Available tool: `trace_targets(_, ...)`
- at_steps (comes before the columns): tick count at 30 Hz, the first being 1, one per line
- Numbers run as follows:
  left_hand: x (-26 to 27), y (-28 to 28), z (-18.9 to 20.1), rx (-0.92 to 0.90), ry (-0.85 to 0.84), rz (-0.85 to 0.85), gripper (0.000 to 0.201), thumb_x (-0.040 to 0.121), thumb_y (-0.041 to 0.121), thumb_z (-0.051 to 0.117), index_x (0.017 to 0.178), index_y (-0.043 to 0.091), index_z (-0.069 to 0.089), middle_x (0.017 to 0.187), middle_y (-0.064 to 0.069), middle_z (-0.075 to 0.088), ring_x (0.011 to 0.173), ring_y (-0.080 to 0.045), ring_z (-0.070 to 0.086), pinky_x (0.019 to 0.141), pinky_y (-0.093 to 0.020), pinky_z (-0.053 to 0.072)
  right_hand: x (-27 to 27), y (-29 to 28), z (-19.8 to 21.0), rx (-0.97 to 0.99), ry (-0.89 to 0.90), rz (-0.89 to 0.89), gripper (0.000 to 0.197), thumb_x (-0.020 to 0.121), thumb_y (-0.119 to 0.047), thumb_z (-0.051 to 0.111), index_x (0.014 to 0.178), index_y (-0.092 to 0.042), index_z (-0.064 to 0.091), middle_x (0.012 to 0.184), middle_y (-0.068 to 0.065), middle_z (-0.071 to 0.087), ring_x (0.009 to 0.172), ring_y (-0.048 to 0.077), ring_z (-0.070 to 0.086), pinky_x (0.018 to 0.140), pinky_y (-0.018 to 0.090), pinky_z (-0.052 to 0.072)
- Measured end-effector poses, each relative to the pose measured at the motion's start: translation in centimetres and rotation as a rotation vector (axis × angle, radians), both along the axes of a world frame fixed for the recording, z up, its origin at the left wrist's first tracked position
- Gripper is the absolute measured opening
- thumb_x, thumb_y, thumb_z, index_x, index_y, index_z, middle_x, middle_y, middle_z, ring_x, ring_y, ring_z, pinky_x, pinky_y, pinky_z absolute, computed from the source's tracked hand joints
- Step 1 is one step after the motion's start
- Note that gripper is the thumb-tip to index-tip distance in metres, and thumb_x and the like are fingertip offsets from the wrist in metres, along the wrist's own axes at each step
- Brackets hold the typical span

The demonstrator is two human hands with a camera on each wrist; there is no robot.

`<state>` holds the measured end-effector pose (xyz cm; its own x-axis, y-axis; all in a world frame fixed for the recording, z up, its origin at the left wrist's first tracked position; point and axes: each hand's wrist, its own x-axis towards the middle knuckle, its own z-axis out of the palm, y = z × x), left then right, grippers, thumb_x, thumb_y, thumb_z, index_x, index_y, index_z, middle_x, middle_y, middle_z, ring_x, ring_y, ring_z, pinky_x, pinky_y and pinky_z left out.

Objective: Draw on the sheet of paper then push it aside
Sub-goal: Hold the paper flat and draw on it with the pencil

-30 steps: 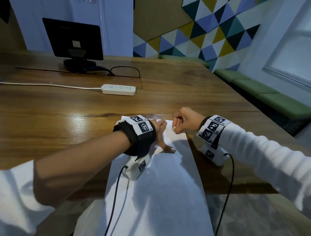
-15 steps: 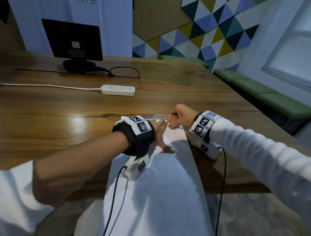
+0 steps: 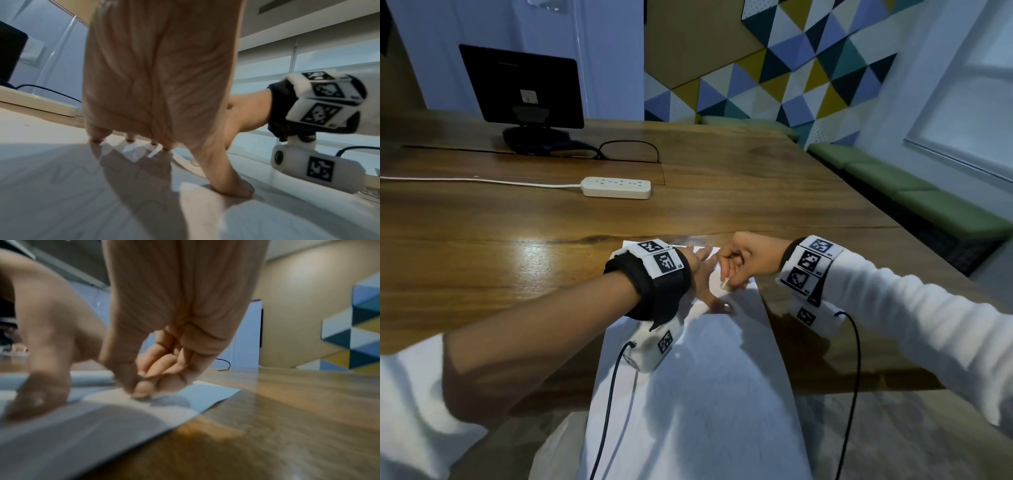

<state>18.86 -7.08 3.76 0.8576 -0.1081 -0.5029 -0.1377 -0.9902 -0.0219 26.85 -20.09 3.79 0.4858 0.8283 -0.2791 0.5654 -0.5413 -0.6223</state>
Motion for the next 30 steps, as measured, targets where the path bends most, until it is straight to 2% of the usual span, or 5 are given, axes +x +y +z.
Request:
trace_targets(7,0.1,-0.3,0.2,-0.01,-0.003,-0.001,0.107,0.083,0.061,0.057,0.151,0.016,-0.012,0.158,-0.009,-0.014,0.145,-0.031,-0.014,0.115,-0.05,0.003,-1.0,-0.2,0.4,-0.066,-0.037,0.068,0.019,0.076,0.001,0.073,0.069,-0.014,0.063,0.06,0.001,0.066,0.055,0.016,0.063,0.058,0.024,0.054)
trace_targets(11,0.4,-0.1,0.1,-0.014,-0.005,-0.012,0.106,0.083,0.064,0.052,0.151,0.013,-0.012,0.158,-0.01,-0.014,0.145,-0.033,-0.012,0.116,-0.049,0.002,0.2,0.1,0.4,0.004,-0.133,-0.106,0.023,0.069,0.01,0.073,0.066,-0.009,0.06,0.057,0.003,0.063,0.051,0.014,0.061,0.056,0.027,0.051)
trace_targets(16,0.7,0.3,-0.6,-0.016,-0.007,-0.01,0.116,0.074,0.068,0.061,0.152,0.02,-0.011,0.158,-0.005,-0.015,0.144,-0.036,-0.013,0.114,-0.054,0.005,-0.7,-0.7,0.2,-0.043,-0.066,0.04,0.028,0.075,0.007,0.071,0.065,-0.018,0.062,0.061,0.006,0.064,0.051,0.007,0.06,0.055,0.017,0.05)
trace_targets(26,0.3,0.1,-0.3,-0.032,0.01,0.027,0.123,0.068,0.073,0.062,0.151,0.024,-0.015,0.158,0.001,-0.018,0.144,-0.035,-0.016,0.112,-0.061,0.004,-0.8,-1.3,0.2,-0.066,-0.03,-0.008,0.016,0.074,0.003,0.073,0.07,-0.01,0.064,0.075,0.024,0.068,0.064,0.026,0.065,0.06,0.025,0.055)
trace_targets(30,0.1,0.2,-0.2,-0.037,0.018,0.034,0.124,0.067,0.077,0.058,0.151,0.023,-0.015,0.158,0.002,-0.018,0.144,-0.035,-0.016,0.112,-0.061,0.004,-0.1,-0.9,0.1,0.016,-0.123,-0.104,0.02,0.07,0.006,0.074,0.067,-0.01,0.062,0.065,0.012,0.068,0.062,0.024,0.066,0.064,0.034,0.056)
